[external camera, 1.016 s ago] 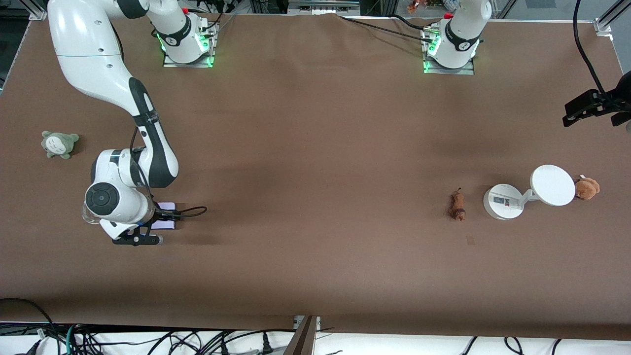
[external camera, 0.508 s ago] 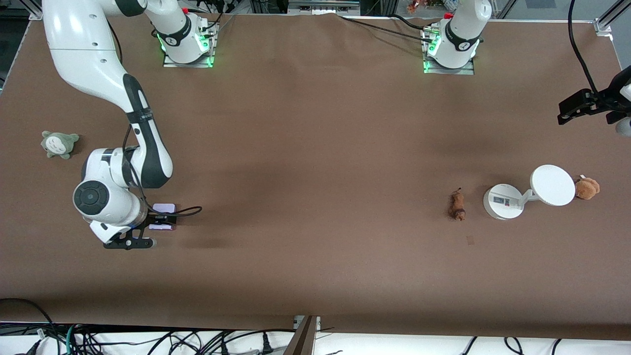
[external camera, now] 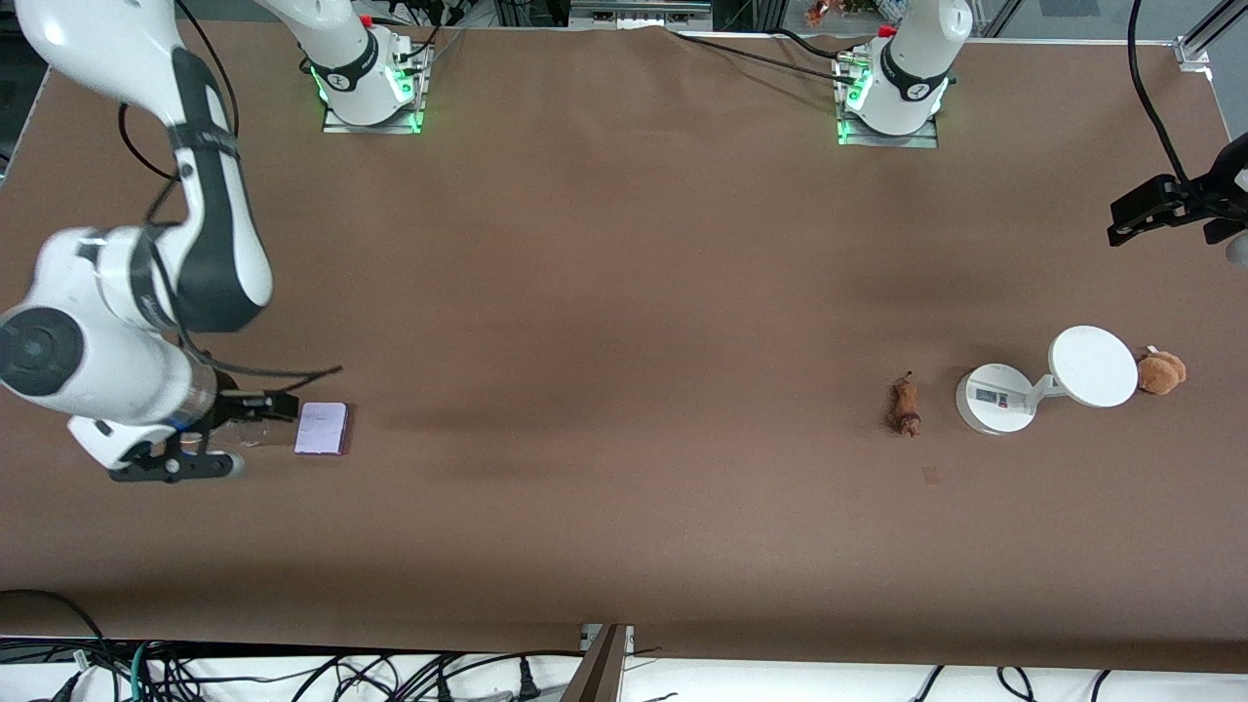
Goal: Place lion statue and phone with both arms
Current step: 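Open the right gripper and withdraw it from the phone box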
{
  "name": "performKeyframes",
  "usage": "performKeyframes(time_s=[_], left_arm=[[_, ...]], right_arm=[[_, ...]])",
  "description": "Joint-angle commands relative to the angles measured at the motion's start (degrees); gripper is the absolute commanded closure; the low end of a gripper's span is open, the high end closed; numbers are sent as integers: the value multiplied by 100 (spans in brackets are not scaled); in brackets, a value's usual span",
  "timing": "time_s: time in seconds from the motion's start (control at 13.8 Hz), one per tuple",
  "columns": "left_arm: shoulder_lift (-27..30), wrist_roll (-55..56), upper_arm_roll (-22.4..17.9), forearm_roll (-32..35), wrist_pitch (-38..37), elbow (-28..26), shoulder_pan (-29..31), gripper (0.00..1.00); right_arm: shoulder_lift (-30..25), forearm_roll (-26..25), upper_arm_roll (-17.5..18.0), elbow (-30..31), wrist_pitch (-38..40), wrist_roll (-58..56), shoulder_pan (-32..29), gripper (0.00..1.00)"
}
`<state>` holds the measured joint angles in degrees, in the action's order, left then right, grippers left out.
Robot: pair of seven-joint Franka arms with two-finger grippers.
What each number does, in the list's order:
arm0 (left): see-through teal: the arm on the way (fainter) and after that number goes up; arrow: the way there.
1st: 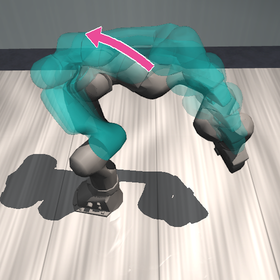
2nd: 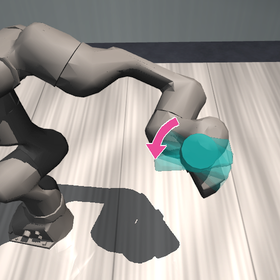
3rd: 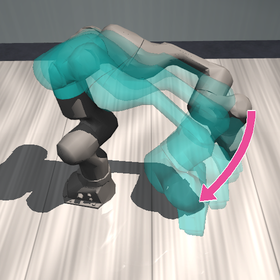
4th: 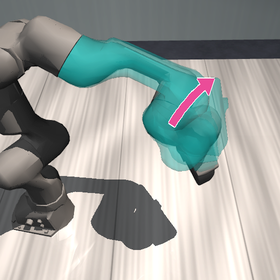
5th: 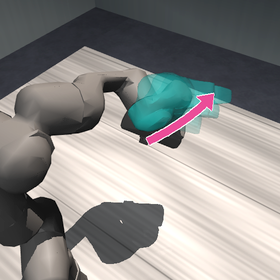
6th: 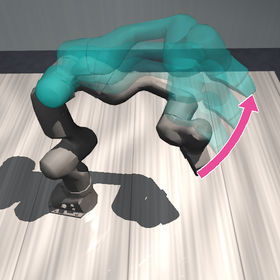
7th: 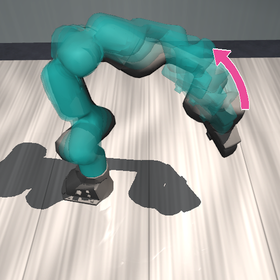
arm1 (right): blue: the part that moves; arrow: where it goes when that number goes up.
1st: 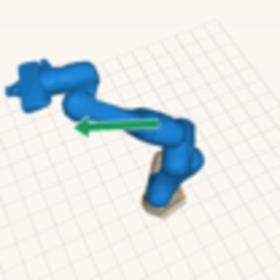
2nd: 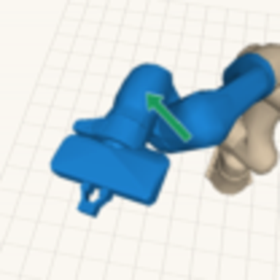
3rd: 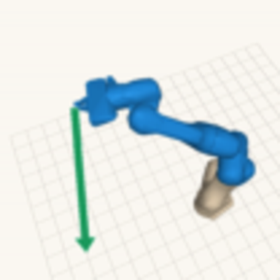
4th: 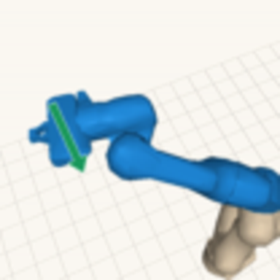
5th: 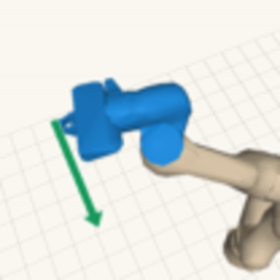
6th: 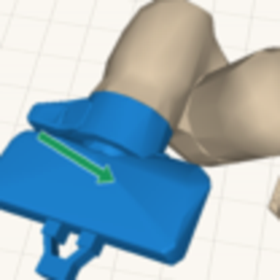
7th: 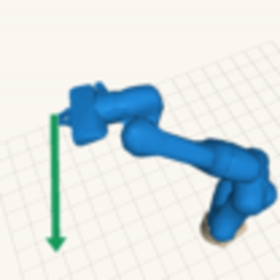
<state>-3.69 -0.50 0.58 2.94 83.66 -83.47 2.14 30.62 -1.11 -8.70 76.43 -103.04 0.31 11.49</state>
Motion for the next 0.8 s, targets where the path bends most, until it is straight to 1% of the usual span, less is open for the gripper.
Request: performKeyframes(time_s=[0.0,0.07,0.15,0.22,0.36,0.44,0.51,0.73], left_arm=[[-52,50,-76,-757,228,16,268,0],[-113,58,-15,-751,438,7,261,0],[-123,67,64,-733,449,6,252,0],[-123,93,108,-672,458,6,252,0],[-105,233,327,-418,458,-72,252,0],[-96,286,346,-399,475,-107,252,0],[-96,296,346,-408,484,-90,252,0],[-123,322,355,-408,571,-73,252,0]], right_arm=[[-548,-21,88,74,835,-110,-24,0],[-993,-4,97,178,1013,-40,20,0],[-1293,-12,105,475,1023,-39,81,0],[-1626,-4,201,739,1032,-57,73,0],[-2303,-12,351,1363,1050,-48,47,0],[-2568,-56,421,1609,1015,-39,38,0],[-2631,-91,439,1603,1058,-74,38,0],[-3096,-83,439,1594,1269,-136,3,0]])
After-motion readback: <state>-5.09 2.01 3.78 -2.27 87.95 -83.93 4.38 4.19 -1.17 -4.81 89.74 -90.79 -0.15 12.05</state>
